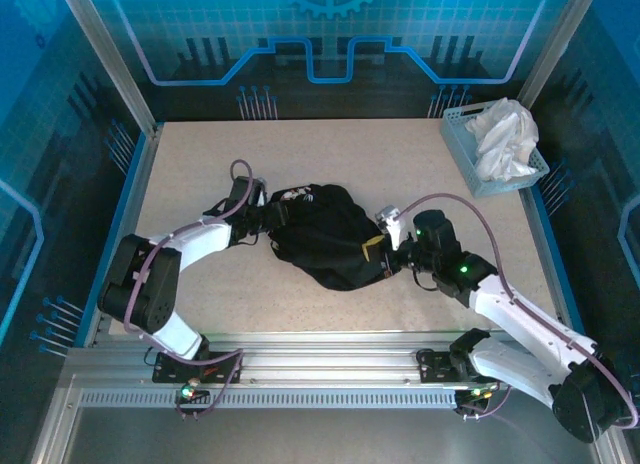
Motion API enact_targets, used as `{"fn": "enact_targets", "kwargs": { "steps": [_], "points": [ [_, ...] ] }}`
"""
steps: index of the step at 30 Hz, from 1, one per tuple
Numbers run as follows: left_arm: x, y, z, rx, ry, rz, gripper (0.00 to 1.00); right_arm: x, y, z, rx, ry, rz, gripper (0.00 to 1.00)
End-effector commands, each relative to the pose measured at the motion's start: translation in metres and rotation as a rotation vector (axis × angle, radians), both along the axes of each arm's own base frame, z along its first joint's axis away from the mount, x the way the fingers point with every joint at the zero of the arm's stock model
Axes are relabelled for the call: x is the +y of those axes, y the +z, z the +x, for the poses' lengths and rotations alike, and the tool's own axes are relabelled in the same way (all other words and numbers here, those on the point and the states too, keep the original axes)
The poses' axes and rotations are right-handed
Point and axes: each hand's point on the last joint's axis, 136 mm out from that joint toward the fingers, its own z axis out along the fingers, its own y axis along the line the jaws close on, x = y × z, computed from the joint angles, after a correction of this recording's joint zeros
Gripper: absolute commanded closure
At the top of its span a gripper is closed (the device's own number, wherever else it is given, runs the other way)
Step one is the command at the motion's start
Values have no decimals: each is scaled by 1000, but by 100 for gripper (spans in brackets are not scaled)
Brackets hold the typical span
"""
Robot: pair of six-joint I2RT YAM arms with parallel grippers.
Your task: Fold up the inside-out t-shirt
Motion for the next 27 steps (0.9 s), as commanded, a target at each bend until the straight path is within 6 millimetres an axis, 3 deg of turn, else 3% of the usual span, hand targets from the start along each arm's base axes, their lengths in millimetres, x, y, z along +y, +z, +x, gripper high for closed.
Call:
{"fn": "enact_targets", "kwargs": {
  "steps": [1,3,5,9,11,15,18,22,27],
  "points": [
    [-6,17,16,-64,-25,-14,67,-4,-22,-13,43,-25,-65,97],
    [-11,26,19,-94,-48,-62,84,-4,-29,-20,31,-8,-145,90],
    [-15,40,18,-146,-72,-108,100,-4,-22,-21,-22,-6,-227,77],
    [-24,72,2,-239,-129,-203,100,-2,22,-11,-213,-32,-291,54],
    [-31,88,-9,-281,-172,-257,100,9,42,-2,-287,-15,-277,48],
    [-36,111,-26,-359,-221,-310,100,45,55,24,-349,63,-314,41],
    [-34,120,-32,-379,-228,-303,100,65,44,45,-332,101,-352,40],
    [-33,126,-36,-388,-228,-305,100,93,19,58,-263,183,-358,39],
    [-34,124,-39,-376,-233,-314,100,103,-20,77,-198,211,-463,38]
  ]
}}
